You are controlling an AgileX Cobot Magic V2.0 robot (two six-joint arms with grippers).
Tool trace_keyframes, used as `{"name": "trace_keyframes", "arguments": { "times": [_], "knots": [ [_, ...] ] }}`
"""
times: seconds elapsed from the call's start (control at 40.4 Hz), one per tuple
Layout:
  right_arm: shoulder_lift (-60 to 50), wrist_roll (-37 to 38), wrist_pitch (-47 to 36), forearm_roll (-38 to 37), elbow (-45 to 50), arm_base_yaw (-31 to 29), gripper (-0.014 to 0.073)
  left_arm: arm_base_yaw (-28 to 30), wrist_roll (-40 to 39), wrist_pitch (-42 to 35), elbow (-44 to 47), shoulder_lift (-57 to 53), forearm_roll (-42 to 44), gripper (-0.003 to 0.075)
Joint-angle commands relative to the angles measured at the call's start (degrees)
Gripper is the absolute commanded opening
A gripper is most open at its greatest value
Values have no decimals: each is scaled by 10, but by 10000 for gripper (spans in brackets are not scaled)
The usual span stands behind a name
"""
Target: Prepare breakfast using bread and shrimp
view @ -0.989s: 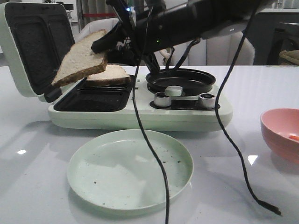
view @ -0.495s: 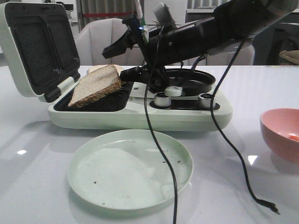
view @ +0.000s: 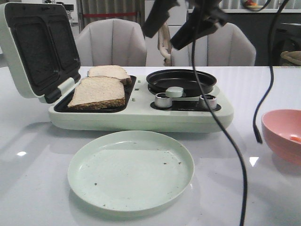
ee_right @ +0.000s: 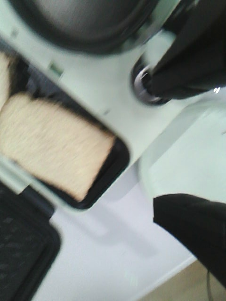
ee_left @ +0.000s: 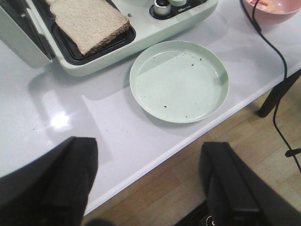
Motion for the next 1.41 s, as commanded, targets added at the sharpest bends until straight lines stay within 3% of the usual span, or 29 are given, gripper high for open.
{"name": "trace_keyframes", "arguments": {
  "times": [0.0,0.297,0.643,0.767,1.162,1.385],
  "knots": [
    [-96,60,3,-90,17,3,538,-4,-3,-39,-14,2,18,510],
    [-299,70,-20,-137,197,3,538,-4,-3,-38,-14,2,18,510],
    [-459,217,-14,-268,384,3,538,-4,-3,-38,-14,2,18,510],
    [-501,233,-25,-278,434,3,538,-4,-3,-38,-14,2,18,510],
    [-544,233,-27,-271,467,3,538,-4,-3,-32,-14,5,39,510],
    [-544,233,-27,-271,467,3,538,-2,-16,53,-18,57,98,509]
  ]
}}
